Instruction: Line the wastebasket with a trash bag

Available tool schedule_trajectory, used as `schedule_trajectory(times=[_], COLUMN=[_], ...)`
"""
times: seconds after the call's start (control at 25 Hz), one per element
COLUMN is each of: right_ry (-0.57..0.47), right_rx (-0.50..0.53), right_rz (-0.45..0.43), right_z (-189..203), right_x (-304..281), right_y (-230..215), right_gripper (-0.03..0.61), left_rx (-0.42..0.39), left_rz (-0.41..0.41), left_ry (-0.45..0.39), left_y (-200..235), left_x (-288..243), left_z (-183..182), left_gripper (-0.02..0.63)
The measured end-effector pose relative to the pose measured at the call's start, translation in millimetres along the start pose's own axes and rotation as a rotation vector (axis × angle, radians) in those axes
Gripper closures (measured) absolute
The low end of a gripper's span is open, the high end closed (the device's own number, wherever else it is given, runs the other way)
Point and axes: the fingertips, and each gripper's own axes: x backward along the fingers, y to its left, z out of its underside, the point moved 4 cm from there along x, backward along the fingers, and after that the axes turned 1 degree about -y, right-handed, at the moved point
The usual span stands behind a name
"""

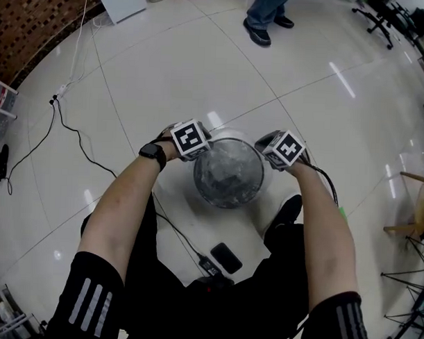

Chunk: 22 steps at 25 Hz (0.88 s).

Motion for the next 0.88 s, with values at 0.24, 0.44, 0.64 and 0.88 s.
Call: schedule_trajectory(times=[0.24,0.44,0.64,0.88], right_ry=[-0.089,-0.017,0.041,0.042], right_rx=[-0.084,-0.045,-0.031,-0.103], right_rz=[0.087,0.119,0.104,0.043], right_z=[-11.7,-9.1,0.3,13.2], right_x=[-1.6,-25.2,-44.4,-58.9], right_y=[-37.0,-44.6,-49.6,-48.9], right_gripper=[0.571,0.571,0.571,0.565], left_rx=[0.094,0.142,0.154,0.189], left_rz=[-0.058,-0.076,-0.060,-0.008], left_ry=[-0.066,-0.036,0.005,0.073], left_y=[31.3,43.7,46.8,39.8], left_x=[11.9,-8.4,-29.3,-50.1], left_z=[-5.1,9.6,16.1,31.1], left_gripper=[0.617,0.615,0.603,0.586])
